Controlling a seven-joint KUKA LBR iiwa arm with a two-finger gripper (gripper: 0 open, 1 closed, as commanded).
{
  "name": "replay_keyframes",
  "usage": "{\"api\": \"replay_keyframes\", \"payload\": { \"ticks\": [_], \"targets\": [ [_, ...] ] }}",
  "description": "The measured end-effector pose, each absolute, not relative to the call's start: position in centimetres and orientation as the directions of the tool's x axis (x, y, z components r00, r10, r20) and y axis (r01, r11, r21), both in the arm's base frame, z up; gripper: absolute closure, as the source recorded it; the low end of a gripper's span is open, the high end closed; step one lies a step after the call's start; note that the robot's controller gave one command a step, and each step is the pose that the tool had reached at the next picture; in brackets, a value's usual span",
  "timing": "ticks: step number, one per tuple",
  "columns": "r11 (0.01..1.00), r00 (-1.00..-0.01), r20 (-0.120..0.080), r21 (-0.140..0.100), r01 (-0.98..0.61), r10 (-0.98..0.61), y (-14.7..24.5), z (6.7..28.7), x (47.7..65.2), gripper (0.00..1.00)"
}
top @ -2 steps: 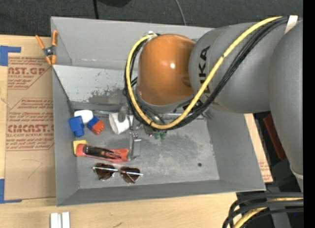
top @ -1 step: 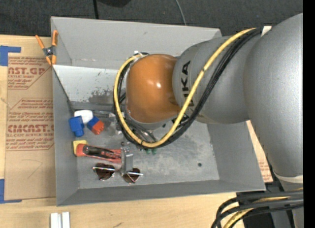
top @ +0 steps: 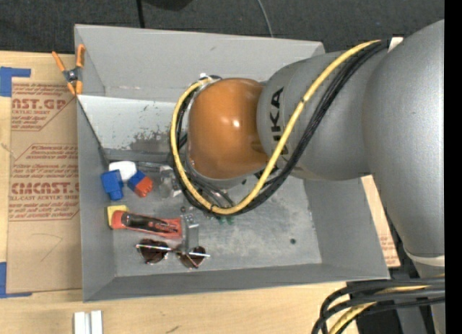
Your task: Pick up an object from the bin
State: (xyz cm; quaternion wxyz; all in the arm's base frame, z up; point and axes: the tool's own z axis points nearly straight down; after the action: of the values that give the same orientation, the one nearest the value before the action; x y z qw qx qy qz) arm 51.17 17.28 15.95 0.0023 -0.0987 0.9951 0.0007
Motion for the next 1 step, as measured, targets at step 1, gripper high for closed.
{"api": "replay_keyframes", "payload": {
  "ticks": [1],
  "targets": [
    [0.974,-0.974,-0.008,0.003,-0.227,-0.227,18.20,10.70,50.59,0.00]
  ]
}}
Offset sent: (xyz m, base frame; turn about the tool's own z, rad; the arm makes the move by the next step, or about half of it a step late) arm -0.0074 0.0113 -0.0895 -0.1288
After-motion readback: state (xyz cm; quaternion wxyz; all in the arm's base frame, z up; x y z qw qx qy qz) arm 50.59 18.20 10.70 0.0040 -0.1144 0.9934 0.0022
